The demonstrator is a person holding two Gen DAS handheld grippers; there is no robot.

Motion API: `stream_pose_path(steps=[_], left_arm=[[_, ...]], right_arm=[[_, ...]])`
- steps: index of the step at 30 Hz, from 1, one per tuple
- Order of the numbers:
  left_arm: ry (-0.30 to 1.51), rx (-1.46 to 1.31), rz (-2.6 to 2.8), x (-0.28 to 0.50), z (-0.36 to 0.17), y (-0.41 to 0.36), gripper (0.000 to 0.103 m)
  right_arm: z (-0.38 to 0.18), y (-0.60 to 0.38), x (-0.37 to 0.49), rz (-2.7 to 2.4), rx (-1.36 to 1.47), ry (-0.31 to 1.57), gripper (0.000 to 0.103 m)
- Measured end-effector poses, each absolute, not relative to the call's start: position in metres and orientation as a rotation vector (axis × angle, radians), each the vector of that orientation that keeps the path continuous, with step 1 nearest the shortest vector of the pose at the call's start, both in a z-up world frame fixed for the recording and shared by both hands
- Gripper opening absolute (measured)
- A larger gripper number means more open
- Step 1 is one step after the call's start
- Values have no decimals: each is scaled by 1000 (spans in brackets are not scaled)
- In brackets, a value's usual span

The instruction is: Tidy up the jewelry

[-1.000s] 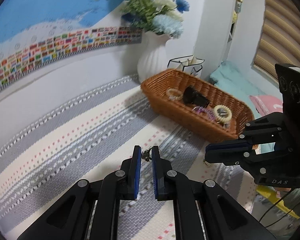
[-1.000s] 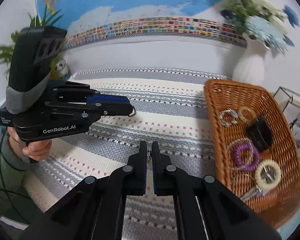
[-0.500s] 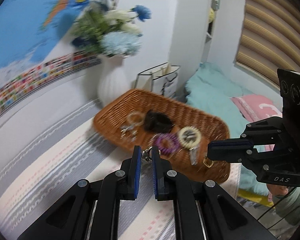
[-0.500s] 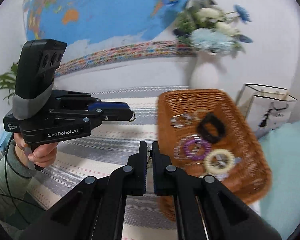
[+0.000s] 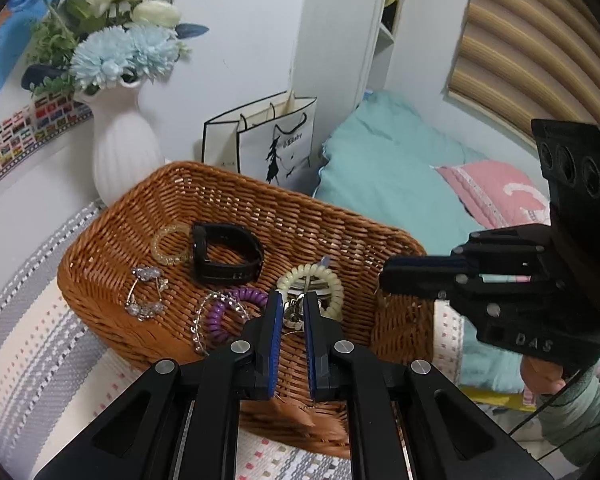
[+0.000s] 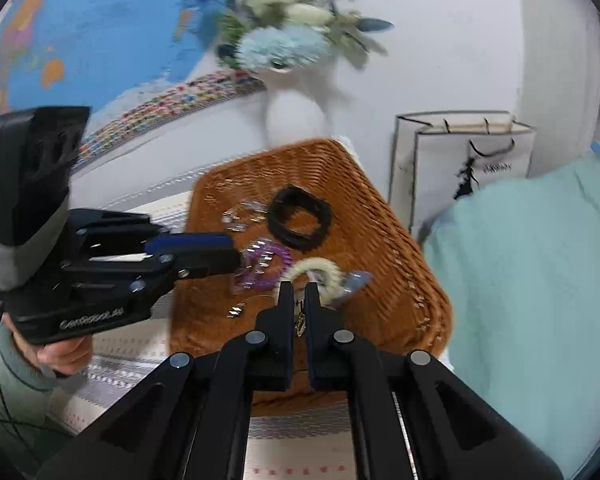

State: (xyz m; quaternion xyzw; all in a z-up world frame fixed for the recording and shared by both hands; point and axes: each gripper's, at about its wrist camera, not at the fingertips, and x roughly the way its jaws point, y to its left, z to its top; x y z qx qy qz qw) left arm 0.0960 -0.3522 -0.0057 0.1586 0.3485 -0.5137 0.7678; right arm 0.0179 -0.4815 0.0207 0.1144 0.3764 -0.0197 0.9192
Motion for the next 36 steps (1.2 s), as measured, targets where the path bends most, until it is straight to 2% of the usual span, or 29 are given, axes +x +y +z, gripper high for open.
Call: stream_pose_path(steps=[1,2,3,4,5,6,8,13,15,17,23,36], left_arm=[[764,345,-1111,96,-7,-354,11],[776,346,-1107,97,-9,-355,17],[784,346,-1105,97,-10,-354,30],[787,343,-1099,97,-10,-352,39],[775,341,-1093,96,-9,-350,53],[758,341,-1089,94,-8,-348,56],[727,343,-1078,88,-3,-343,56],[644,360,-966,71,8,-322,57],[605,365,-914,63,11,-311,57],[573,366,-870,55,16,-299,59],[540,303,-771,42,22,-263,65],[627,210,-676,52,-5,-228,65]], right_arm=[[19,-485,19,-52,248,776,8],[17,-490,19,-59,270,780,9],[16,-492,17,-58,287,779,9],[16,-494,17,-54,306,773,10],[16,-496,15,-51,324,763,13],[17,-497,15,-53,327,759,21],[18,-495,13,-67,319,749,36],[29,-476,4,-73,287,730,41],[33,-466,1,-111,263,725,49],[36,-457,-2,-138,253,721,53],[37,-436,-13,-209,250,715,55],[24,-421,-14,-279,204,761,58]])
